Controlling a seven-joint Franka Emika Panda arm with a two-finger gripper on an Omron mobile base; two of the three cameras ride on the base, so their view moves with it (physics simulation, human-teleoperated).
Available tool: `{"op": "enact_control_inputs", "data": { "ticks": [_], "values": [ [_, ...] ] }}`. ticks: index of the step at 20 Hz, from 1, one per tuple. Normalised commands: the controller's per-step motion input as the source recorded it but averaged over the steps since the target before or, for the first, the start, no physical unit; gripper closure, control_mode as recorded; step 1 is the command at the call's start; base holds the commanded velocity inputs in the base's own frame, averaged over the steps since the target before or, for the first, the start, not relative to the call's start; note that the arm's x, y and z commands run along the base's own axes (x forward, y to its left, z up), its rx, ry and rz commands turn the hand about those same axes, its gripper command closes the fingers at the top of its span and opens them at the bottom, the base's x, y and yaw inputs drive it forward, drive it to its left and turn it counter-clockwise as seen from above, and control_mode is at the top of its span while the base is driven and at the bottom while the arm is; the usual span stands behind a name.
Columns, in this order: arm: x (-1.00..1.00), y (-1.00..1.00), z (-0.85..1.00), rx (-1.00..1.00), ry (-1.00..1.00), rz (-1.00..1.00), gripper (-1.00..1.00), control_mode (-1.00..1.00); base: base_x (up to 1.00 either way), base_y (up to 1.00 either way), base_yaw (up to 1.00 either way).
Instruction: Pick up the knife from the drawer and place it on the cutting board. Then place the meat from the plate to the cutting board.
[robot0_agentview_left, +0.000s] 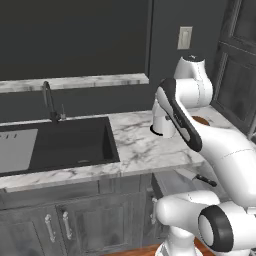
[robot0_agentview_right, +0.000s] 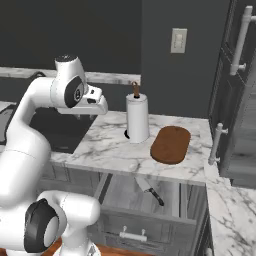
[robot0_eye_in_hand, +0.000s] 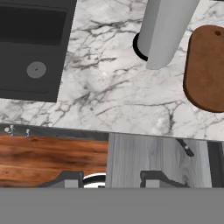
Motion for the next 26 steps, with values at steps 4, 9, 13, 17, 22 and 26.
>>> {"op": "enact_control_inputs", "data": {
  "ticks": [4,9,13,17,22,26],
  "values": [
    [-0.06,0.00,0.00,0.00,0.00,0.00,-1.00,1.00,-0.12,0.00,0.00],
    [0.00,0.00,0.00,0.00,0.00,0.00,-1.00,1.00,-0.28,0.27,0.00],
    [0.00,0.00,0.00,0.00,0.00,0.00,-1.00,1.00,-0.27,0.51,0.00],
    [0.00,0.00,0.00,0.00,0.00,0.00,-1.00,1.00,-0.03,0.77,0.00],
    [0.00,0.00,0.00,0.00,0.00,0.00,-1.00,1.00,0.02,0.86,0.00],
    [0.00,0.00,0.00,0.00,0.00,0.00,-1.00,1.00,0.26,0.59,0.00]
  ]
}}
